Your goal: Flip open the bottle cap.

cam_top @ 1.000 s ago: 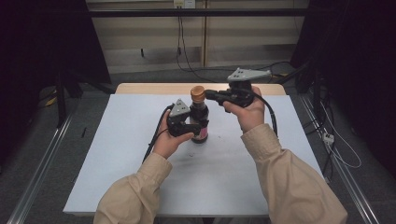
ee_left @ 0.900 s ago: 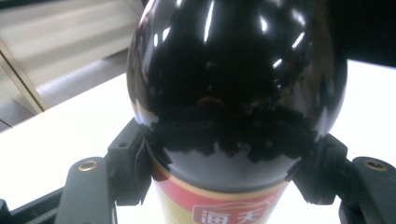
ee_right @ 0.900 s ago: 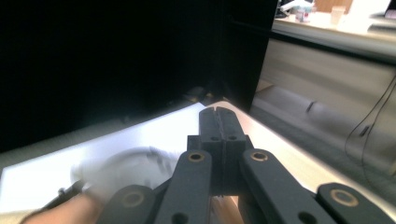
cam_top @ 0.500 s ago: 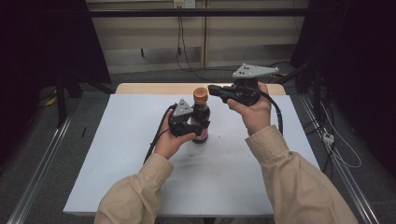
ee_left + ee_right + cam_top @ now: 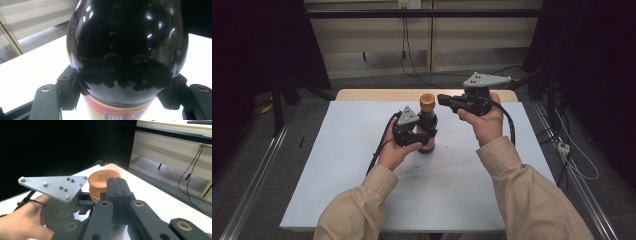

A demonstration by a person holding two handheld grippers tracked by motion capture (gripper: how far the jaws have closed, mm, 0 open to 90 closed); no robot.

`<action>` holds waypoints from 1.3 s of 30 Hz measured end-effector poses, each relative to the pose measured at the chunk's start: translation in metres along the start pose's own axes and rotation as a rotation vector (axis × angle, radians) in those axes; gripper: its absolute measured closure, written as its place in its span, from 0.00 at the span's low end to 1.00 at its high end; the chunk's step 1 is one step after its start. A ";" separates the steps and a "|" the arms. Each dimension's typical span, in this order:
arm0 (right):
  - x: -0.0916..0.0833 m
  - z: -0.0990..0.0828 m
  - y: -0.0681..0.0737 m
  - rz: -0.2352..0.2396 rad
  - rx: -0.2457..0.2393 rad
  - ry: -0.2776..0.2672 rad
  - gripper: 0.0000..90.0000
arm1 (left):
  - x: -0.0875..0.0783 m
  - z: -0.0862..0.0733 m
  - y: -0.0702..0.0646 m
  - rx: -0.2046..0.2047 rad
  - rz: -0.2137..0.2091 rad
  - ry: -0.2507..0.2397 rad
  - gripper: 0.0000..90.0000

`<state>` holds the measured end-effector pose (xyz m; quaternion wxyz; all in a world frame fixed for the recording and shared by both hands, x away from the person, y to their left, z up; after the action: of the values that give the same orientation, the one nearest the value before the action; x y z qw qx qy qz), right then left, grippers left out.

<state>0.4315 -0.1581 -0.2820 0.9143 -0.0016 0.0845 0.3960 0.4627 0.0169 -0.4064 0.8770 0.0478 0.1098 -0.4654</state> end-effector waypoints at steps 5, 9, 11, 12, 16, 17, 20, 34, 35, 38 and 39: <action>0.000 -0.005 -0.001 0.002 0.000 0.013 1.00 | 0.000 0.000 0.000 -0.002 0.002 0.000 0.34; -0.001 -0.008 -0.003 0.002 0.007 0.015 1.00 | 0.000 0.000 0.000 -0.001 0.002 -0.002 0.34; -0.001 -0.009 -0.003 0.003 0.006 0.026 1.00 | 0.000 0.000 0.000 -0.001 0.002 -0.003 0.34; -0.001 -0.010 -0.003 0.007 0.007 0.031 1.00 | 0.000 0.000 0.000 -0.003 0.002 -0.004 0.34; 0.002 -0.015 -0.002 0.010 0.000 0.066 1.00 | 0.000 -0.001 0.001 -0.006 0.003 -0.003 0.34; 0.003 -0.015 -0.002 0.012 -0.001 0.072 1.00 | 0.000 -0.001 0.001 -0.005 0.004 -0.003 0.34; 0.005 -0.017 -0.001 0.025 -0.001 0.082 1.00 | 0.000 0.000 0.000 0.000 0.005 -0.004 0.34; 0.010 -0.012 0.001 0.051 0.005 0.097 1.00 | -0.001 -0.002 0.001 -0.011 0.008 -0.012 0.34; 0.011 -0.012 0.002 0.055 0.005 0.096 1.00 | -0.001 -0.002 0.001 -0.014 0.008 -0.014 0.34; 0.012 -0.012 0.003 0.057 0.008 0.088 1.00 | -0.002 -0.002 0.001 -0.017 0.009 -0.015 0.34; 0.012 -0.012 0.003 0.056 0.011 0.085 1.00 | -0.001 -0.002 0.001 -0.018 0.010 -0.015 0.34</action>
<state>0.4360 -0.1483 -0.2950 0.8985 -0.0113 0.1254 0.4204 0.4625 0.0191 -0.4080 0.8805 0.0368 0.1071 -0.4604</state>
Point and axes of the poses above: each handheld gripper's, and its own axes: x roughly forward along the jaws, z roughly out of its top, y roughly to its left, the point moved 3 cm from there along x, roughly forward along the jaws, and after that the axes turned 10 degrees about -y, right-handed, at the moved point
